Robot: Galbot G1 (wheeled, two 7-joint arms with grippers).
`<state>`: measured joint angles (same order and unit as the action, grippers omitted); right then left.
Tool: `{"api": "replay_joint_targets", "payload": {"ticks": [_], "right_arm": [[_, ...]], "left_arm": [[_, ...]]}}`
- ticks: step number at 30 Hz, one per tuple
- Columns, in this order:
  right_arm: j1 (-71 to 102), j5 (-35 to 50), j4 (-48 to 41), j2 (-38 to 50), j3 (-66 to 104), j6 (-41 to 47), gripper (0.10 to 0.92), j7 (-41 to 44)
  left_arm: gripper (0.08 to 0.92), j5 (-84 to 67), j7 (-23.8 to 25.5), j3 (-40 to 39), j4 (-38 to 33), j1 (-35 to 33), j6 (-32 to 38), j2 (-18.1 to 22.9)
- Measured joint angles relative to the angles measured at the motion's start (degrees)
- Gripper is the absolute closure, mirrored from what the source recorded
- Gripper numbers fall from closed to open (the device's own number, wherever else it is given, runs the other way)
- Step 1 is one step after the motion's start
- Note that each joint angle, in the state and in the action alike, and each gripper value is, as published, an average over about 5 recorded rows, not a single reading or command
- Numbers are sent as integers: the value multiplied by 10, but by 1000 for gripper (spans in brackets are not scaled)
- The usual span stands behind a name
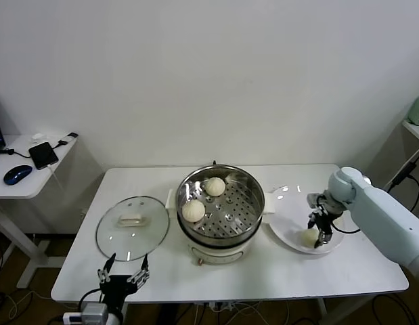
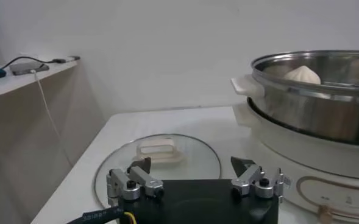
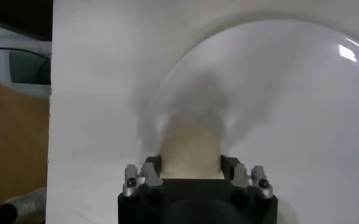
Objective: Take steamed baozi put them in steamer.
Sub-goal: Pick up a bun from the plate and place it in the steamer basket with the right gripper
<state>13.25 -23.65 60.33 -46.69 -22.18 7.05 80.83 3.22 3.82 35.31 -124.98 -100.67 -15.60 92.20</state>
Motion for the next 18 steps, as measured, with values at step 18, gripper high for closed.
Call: {"api": "replay_joint_targets", "payload": {"ticks": [18], "right_arm": [[-162,103,57,22,-110,42,457,19]], "left_arm": [[177,7,-3,1,11,16,10,0]]}}
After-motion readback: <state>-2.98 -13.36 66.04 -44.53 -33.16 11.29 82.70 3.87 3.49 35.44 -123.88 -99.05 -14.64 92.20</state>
